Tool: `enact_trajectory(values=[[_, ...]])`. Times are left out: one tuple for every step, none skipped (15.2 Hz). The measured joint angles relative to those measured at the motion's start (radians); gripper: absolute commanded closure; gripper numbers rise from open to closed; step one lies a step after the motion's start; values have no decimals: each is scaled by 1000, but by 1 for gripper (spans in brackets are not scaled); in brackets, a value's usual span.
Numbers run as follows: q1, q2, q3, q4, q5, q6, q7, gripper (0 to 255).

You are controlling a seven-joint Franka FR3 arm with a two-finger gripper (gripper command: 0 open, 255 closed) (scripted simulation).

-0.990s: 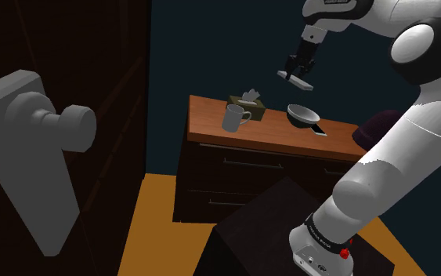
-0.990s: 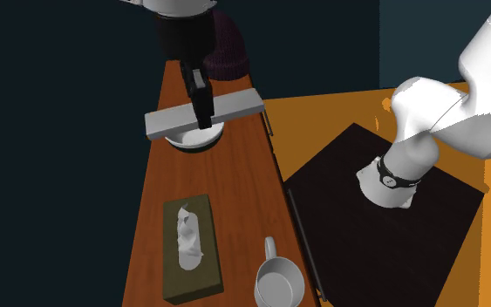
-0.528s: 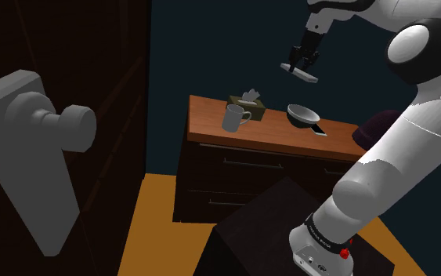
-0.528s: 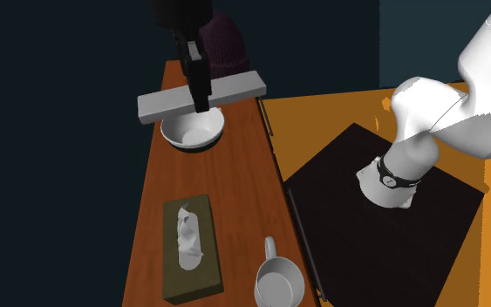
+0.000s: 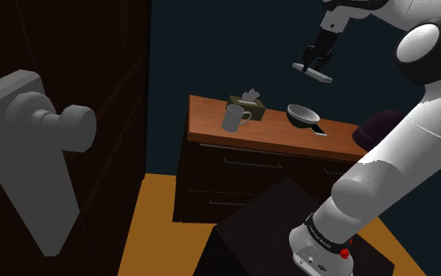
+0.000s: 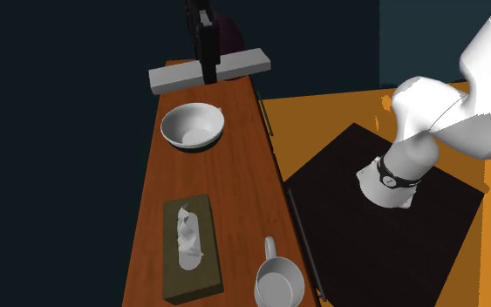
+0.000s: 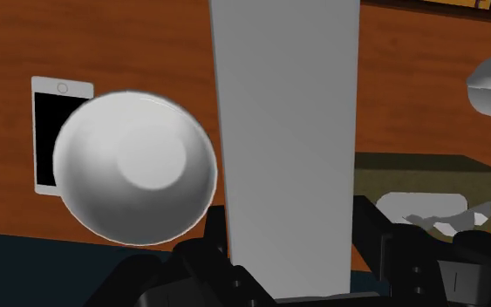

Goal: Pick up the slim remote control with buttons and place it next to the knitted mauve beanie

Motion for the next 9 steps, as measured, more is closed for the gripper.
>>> enact_trajectory(values=[[-9,-9,-9,-16,-4,9,-18,255],[-20,-11,-21,-17,-5,8,-40,255],[-28,-25,-29,-32,-12,10,-56,255],[-39,-32,-41,-37,-15,10,-79,255],[-50,-33,-55,-38,-15,12,-103,255],[-62,-31,-68,-27,-15,4,-129,255],[-74,-37,-82,-30,-18,2,-155,255],[-85,-38,-94,-32,-19,5,-177,255],[-96,-46,-106,-42,-23,7,-201,255]])
